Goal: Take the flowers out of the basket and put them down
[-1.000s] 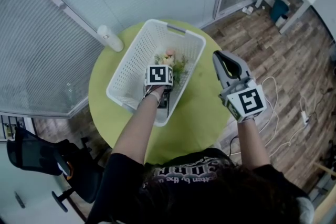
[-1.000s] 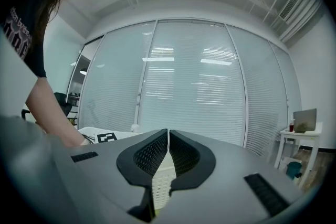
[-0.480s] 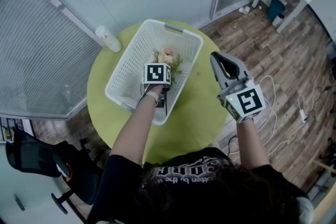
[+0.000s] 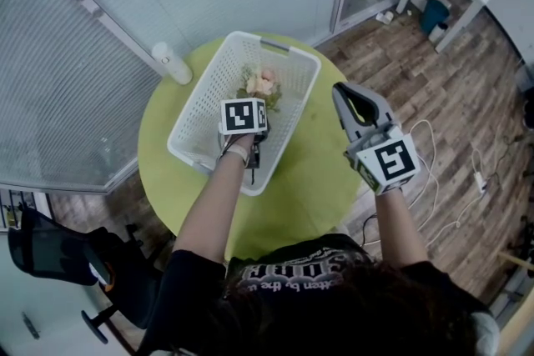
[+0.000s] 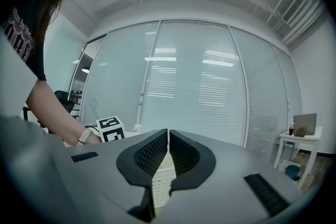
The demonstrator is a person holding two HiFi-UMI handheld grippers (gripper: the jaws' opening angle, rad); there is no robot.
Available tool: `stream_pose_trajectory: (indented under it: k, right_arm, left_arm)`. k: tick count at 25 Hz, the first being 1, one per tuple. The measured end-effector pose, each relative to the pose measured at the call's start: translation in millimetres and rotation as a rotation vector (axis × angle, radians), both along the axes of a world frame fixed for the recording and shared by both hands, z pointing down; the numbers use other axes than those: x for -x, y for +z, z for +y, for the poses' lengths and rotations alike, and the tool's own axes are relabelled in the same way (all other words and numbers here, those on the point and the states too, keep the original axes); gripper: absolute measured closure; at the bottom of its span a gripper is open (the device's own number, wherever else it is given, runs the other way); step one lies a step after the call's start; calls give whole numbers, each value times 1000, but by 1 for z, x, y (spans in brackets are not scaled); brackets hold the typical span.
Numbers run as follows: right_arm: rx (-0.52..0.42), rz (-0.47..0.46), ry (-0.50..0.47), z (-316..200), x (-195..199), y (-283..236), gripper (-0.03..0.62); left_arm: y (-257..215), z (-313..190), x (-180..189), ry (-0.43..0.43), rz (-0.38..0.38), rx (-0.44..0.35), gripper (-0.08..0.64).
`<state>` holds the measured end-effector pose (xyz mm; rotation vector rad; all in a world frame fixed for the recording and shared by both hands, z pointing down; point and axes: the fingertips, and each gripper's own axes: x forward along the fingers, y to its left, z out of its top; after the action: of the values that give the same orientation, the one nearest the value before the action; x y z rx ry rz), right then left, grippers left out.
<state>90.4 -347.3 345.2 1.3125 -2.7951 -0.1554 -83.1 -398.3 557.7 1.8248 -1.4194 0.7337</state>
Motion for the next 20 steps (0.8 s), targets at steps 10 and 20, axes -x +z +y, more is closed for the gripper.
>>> stream_pose_trajectory:
  k: [10, 20]
  right_arm:
    - [-8, 16, -1, 10, 3, -7, 561]
    - [-17, 13, 30, 21, 5, -15, 561]
  left_arm:
    - [-51, -3, 7, -13, 36, -155, 520]
    - [-125, 3, 8, 9, 61, -354, 528]
